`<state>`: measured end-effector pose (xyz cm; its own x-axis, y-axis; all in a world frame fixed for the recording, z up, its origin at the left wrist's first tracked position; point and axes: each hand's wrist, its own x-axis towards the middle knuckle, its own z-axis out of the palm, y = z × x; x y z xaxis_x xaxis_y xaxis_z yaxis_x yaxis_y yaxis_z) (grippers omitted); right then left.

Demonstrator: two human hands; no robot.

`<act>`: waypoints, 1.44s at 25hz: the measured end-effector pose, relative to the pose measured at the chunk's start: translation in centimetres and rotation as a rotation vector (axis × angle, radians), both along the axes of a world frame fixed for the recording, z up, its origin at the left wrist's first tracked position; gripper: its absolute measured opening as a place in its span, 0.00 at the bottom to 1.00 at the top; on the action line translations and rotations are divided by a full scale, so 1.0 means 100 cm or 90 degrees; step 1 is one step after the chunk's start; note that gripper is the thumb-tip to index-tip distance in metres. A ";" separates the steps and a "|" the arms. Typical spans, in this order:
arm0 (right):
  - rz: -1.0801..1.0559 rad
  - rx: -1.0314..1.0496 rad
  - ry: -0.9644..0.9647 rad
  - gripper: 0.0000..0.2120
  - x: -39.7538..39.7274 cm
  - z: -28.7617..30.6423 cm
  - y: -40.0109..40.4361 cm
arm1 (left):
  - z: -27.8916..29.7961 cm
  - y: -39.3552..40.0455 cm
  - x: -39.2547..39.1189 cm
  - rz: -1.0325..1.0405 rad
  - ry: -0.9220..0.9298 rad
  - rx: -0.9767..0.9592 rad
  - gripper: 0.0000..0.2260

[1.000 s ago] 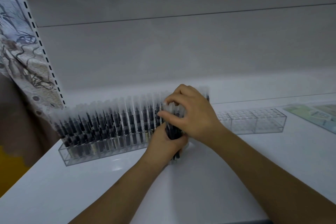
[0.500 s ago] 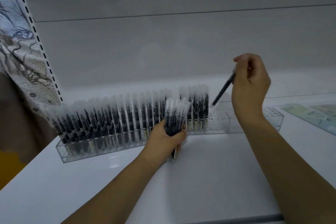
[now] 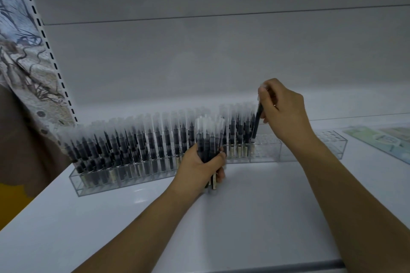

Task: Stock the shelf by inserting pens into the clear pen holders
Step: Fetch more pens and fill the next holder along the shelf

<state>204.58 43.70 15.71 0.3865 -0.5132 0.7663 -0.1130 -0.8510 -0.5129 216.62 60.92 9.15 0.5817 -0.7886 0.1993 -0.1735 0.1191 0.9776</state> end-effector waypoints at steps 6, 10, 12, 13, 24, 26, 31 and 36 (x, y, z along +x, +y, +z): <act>-0.019 0.018 0.106 0.09 0.001 -0.001 -0.001 | 0.000 0.000 0.000 -0.012 -0.002 0.001 0.05; -0.105 -0.041 0.186 0.11 -0.001 0.003 -0.003 | 0.004 0.001 -0.004 -0.020 0.030 -0.026 0.04; -0.100 -0.035 0.207 0.19 -0.001 0.003 -0.004 | 0.005 0.001 -0.004 -0.023 0.052 -0.032 0.03; -0.093 -0.031 0.223 0.20 -0.001 0.003 -0.004 | 0.005 0.001 -0.004 -0.024 0.060 -0.034 0.03; 0.114 0.038 0.254 0.23 -0.003 0.014 0.036 | 0.009 0.007 -0.012 -0.047 0.045 -0.011 0.07; 0.237 0.150 0.309 0.18 -0.006 0.017 0.040 | 0.011 0.008 -0.015 -0.057 0.041 0.001 0.07; 0.276 0.228 0.259 0.14 -0.012 0.023 0.033 | 0.017 -0.001 -0.019 -0.051 0.167 -0.028 0.07; 0.254 0.305 -0.176 0.12 -0.028 0.043 0.004 | 0.017 -0.011 -0.021 -0.012 0.195 -0.010 0.07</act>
<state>201.75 44.14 20.00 0.4388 -0.6790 0.5886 0.3524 -0.4725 -0.8078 214.57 59.83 10.88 0.6020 -0.7979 0.0293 0.1318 0.1355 0.9820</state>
